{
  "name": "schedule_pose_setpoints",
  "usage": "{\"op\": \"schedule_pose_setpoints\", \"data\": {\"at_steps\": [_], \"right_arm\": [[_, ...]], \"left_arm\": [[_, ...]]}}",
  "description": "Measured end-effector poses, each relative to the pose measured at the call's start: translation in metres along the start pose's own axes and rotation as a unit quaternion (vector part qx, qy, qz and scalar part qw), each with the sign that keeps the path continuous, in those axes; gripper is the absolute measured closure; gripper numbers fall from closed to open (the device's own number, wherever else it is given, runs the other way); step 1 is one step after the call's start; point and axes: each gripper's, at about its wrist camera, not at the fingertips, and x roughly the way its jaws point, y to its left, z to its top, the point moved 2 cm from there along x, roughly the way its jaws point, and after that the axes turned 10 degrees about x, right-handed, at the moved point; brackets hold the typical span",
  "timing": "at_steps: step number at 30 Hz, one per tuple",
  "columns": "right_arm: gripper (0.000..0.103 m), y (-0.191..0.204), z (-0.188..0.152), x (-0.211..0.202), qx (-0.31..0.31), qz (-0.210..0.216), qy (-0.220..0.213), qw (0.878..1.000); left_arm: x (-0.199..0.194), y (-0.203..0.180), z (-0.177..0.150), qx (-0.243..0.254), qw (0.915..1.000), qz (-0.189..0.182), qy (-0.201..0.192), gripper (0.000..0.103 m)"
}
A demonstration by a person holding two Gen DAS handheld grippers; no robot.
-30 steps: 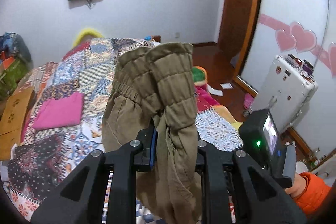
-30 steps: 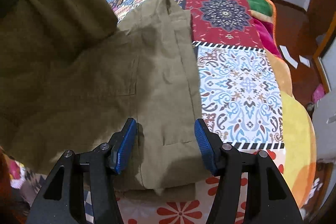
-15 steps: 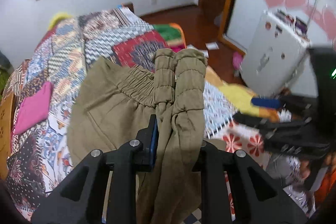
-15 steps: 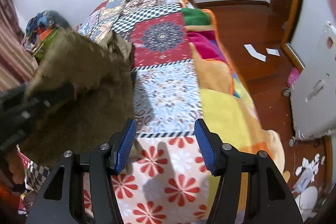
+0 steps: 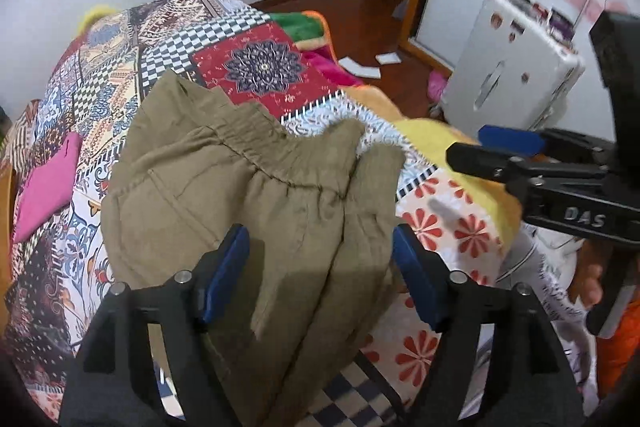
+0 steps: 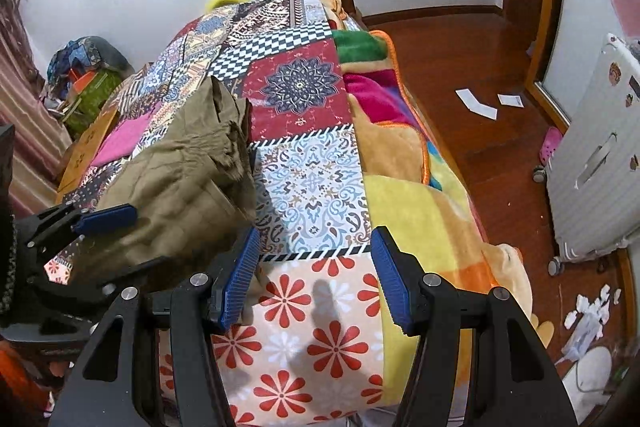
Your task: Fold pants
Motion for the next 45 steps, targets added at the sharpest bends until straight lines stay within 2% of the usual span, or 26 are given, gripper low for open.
{"op": "schedule_pose_setpoints", "data": {"at_steps": [5,10,16,21,25,27,29,32,35,37,40,45], "right_arm": [[0.049,0.011,0.001,-0.003,-0.008,0.01,-0.005,1.0],[0.048,0.028,-0.005,0.002,-0.03,0.019,0.007,0.999],[0.048,0.046,-0.025,0.027,-0.055,0.021,0.055,0.997],[0.048,0.054,-0.038,0.05,-0.062,0.016,0.091,0.994],[0.039,0.052,-0.039,0.063,-0.067,0.006,0.108,0.992],[0.038,0.049,-0.038,0.068,-0.072,-0.002,0.11,0.991],[0.037,0.048,-0.038,0.071,-0.077,-0.008,0.109,0.991],[0.036,0.047,-0.035,0.074,-0.086,-0.026,0.098,0.991],[0.036,0.047,-0.03,0.08,-0.091,-0.036,0.093,0.991],[0.036,0.045,-0.025,0.086,-0.094,-0.044,0.091,0.99],[0.036,0.04,-0.013,0.098,-0.1,-0.06,0.085,0.99],[0.036,0.039,0.011,0.12,-0.117,-0.06,0.083,0.988]], "left_arm": [[-0.028,0.023,0.002,-0.031,0.9988,0.016,-0.035,0.029],[-0.041,0.075,-0.002,-0.071,0.9934,0.068,-0.059,0.021],[-0.01,0.157,-0.021,-0.134,0.9866,0.093,-0.013,0.021],[0.039,0.182,-0.04,-0.147,0.9865,0.06,0.042,0.021],[0.058,0.188,-0.043,-0.17,0.9848,0.015,0.034,0.021],[0.069,0.194,-0.04,-0.18,0.9829,-0.019,0.034,0.021],[0.078,0.198,-0.036,-0.188,0.981,-0.036,0.035,0.021],[0.084,0.2,-0.029,-0.184,0.9814,-0.048,0.027,0.031],[0.081,0.2,-0.024,-0.177,0.9834,-0.038,0.013,0.046],[0.076,0.199,-0.025,-0.179,0.9831,-0.038,0.002,0.062],[0.069,0.203,-0.031,-0.19,0.981,-0.039,-0.01,0.07],[0.05,0.205,-0.049,-0.205,0.9781,-0.028,-0.024,0.076]]}}
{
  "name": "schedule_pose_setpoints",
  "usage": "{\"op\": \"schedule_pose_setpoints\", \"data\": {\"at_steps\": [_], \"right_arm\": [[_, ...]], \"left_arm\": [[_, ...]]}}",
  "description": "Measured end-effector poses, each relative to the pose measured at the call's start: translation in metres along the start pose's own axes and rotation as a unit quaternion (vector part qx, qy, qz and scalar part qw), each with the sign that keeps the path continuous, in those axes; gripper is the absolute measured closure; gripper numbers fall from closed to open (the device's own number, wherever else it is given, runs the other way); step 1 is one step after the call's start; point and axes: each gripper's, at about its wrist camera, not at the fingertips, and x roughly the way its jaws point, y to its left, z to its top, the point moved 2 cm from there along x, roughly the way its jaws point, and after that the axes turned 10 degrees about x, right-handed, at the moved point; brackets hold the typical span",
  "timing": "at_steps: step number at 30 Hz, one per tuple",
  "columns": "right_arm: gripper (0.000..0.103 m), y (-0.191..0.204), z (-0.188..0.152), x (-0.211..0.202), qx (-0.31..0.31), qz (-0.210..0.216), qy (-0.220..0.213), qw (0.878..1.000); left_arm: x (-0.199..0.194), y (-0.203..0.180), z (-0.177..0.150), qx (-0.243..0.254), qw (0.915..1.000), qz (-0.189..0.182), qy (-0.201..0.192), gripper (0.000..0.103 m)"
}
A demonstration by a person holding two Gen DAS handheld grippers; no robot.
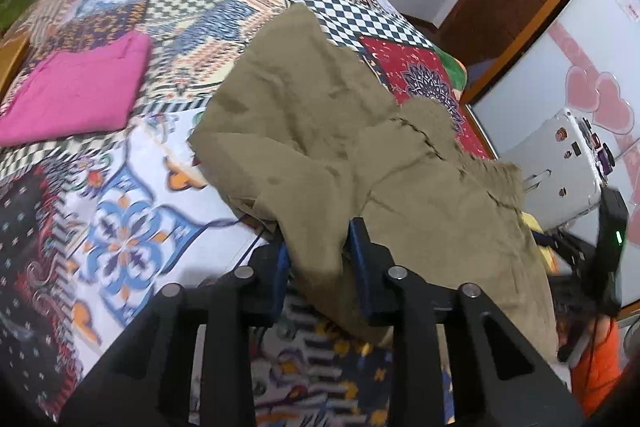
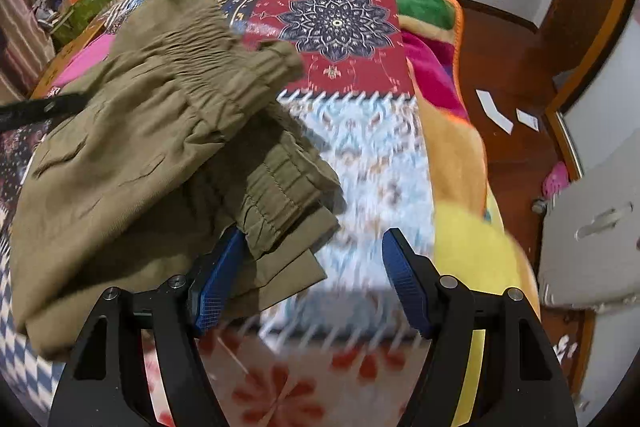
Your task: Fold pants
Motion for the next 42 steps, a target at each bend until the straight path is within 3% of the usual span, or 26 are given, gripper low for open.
{"op": "schedule_pose_setpoints", "data": {"at_steps": [2,10,15,20,23,27,29,35,39,42], "right_arm": [[0.036,0.003,0.012,0.008,-0.013,0.0,0.0,1.0],[0.036,0.031,0.064,0.04,-0.062,0.015,0.007,0.998],[0.036,0.052,0.094,0.055,-0.095,0.015,-0.001,0.995],[0.036,0.062,0.105,0.057,-0.108,0.016,-0.002,0.994],[0.037,0.056,0.103,0.041,-0.097,0.005,-0.009,0.995],[0.037,0.041,0.096,0.008,-0.072,-0.006,-0.035,0.997],[0.037,0.04,0.088,-0.016,-0.07,-0.006,-0.055,0.996],[0.037,0.063,0.063,-0.071,-0.074,0.032,-0.104,0.991],[0.037,0.084,0.046,-0.065,-0.083,0.043,-0.098,0.991],[0.04,0.088,0.032,-0.039,-0.088,0.032,-0.067,0.993]], "left_arm": [[-0.01,0.002,-0.009,0.004,0.9998,0.02,-0.004,0.082],[-0.036,0.015,-0.04,-0.05,0.9984,0.022,-0.015,0.082],[-0.044,0.008,-0.052,-0.055,0.9977,0.036,-0.016,0.082],[-0.054,0.01,-0.061,-0.071,0.997,0.027,-0.014,0.082],[-0.066,0.013,-0.067,-0.075,0.9966,0.03,-0.013,0.082],[-0.089,0.019,-0.07,-0.065,0.9938,0.087,-0.025,0.082],[-0.098,0.024,-0.066,-0.066,0.9924,0.098,-0.037,0.082],[-0.108,0.018,-0.044,-0.044,0.9924,0.093,-0.067,0.082],[-0.081,0.011,-0.034,-0.02,0.9953,0.081,-0.049,0.082],[-0.054,0.018,-0.039,-0.014,0.9937,0.109,-0.018,0.082]]}}
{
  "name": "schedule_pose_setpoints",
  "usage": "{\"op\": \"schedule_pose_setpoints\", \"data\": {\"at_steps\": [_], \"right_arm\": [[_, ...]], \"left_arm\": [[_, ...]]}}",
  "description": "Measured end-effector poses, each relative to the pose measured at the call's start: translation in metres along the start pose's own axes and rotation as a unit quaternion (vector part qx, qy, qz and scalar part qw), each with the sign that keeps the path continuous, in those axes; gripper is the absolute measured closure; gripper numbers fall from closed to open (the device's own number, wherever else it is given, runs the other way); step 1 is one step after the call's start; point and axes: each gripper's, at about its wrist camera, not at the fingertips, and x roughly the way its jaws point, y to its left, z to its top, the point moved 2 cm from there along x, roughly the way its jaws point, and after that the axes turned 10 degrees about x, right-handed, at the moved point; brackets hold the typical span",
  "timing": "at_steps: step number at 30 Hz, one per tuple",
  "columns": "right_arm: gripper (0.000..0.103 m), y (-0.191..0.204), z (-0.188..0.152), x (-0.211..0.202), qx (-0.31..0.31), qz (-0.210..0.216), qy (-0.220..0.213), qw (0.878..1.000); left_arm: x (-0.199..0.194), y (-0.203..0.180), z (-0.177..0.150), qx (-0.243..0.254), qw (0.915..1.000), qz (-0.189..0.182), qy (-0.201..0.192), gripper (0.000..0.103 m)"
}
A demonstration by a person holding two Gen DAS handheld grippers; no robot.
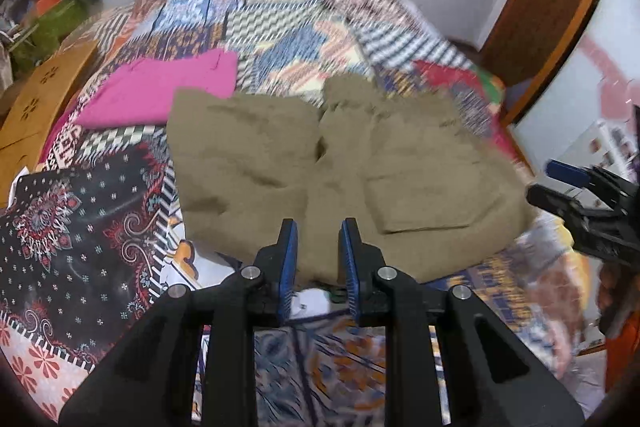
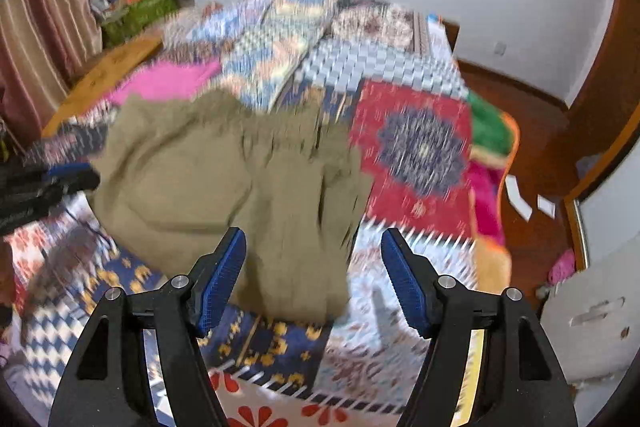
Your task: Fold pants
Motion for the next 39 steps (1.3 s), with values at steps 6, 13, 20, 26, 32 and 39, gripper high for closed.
{"op": "schedule_pose_setpoints", "data": {"at_steps": [6,13,20,26,32,39], "right_arm": [[0.039,-0.022,-0.025,0.036,0.039,0.003,0.051,0.998],[0.039,-0.028,-0.005,0.011,0.045,-0.006,0.036,0.998],[0.037,-0.023,0.036,0.007,0.048,-0.003,-0.011,0.999],[0.037,-0.005,0.061,0.039,0.031,-0.003,-0.015,0.999],[0.039,0.002,0.067,0.093,-0.001,-0.027,0.032,0.999],[0.033,-0.013,0.063,0.11,0.016,-0.002,0.053,0.998]], "left_arm": [[0.029,0.036,-0.02,-0.03,0.9976,0.053,0.034,0.081],[0.003,0.059,-0.022,-0.056,0.9979,0.02,0.026,0.081],[-0.014,0.033,0.028,-0.022,0.9992,-0.016,-0.028,0.054],[0.026,0.012,0.068,0.008,0.9996,-0.021,-0.019,0.05],[0.084,0.02,0.08,0.019,0.9995,-0.001,0.024,0.047],[0.1,0.028,0.074,0.018,0.9994,-0.007,0.029,0.038]]}}
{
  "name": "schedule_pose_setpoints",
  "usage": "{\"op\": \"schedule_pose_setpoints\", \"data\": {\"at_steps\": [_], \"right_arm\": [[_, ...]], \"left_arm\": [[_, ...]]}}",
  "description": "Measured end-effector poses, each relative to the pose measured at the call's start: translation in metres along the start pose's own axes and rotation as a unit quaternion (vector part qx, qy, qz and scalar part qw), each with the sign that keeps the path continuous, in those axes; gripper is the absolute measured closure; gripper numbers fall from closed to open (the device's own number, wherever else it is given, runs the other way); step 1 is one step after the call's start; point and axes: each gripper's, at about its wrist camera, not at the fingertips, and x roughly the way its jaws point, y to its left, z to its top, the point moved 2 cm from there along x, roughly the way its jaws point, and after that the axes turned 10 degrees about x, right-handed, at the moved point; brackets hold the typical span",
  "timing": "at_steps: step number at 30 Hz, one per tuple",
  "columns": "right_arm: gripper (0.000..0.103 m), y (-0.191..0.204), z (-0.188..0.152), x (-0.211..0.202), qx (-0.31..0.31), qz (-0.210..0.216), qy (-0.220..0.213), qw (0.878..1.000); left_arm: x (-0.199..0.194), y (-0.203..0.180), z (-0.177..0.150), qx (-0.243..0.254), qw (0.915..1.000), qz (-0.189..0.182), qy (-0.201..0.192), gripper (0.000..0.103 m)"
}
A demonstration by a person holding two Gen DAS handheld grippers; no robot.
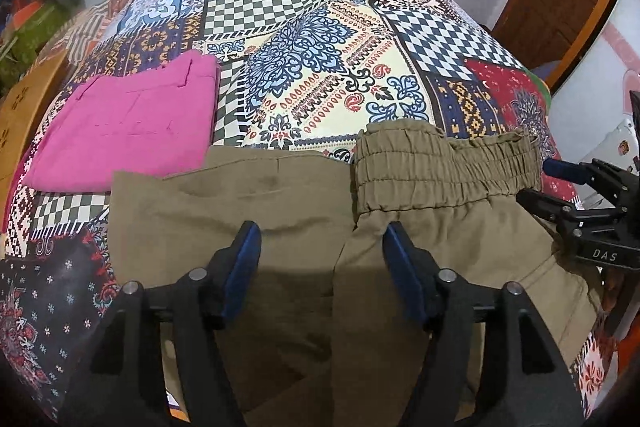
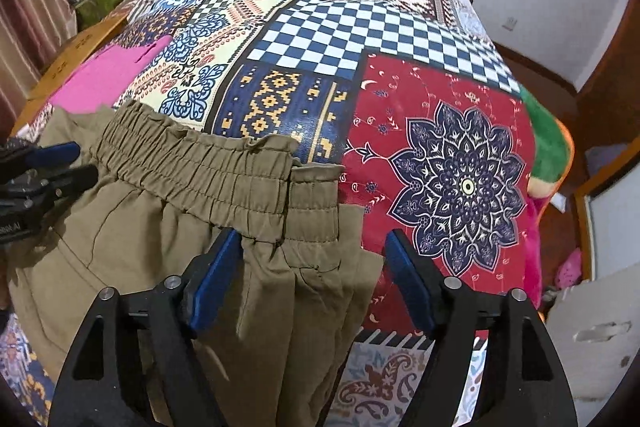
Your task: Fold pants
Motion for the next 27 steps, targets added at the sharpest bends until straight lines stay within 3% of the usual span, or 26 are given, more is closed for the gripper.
{"op": "schedule_pose_setpoints", "data": {"at_steps": [5,9,12,18,27], "right_arm": [[0.032,-0.007,-0.005,-0.026,0.02,0.003,-0.011,1.0],[0.03,-0.017,-0.012,-0.054,0.032,0.003,-0.03,0.999],[0.03,-0.025,-0.019,-0.072,0.044,0.013,-0.039,0.998],[0.028,-0.029,-0.039,-0.086,0.058,0.027,-0.034,0.997],[0.028,-0.025,-0.063,-0.059,0.076,0.036,0.014,0.996]], "left_arm": [[-0.032,0.005,0.004,-0.013,0.9998,0.001,-0.013,0.037],[-0.072,0.024,-0.001,-0.044,0.9979,0.002,-0.047,0.022],[-0.092,0.046,-0.014,-0.068,0.9963,0.006,-0.052,0.019],[-0.095,0.075,-0.047,-0.107,0.994,-0.009,-0.019,0.019],[-0.069,0.066,-0.075,-0.127,0.9896,-0.066,0.014,0.019]]}}
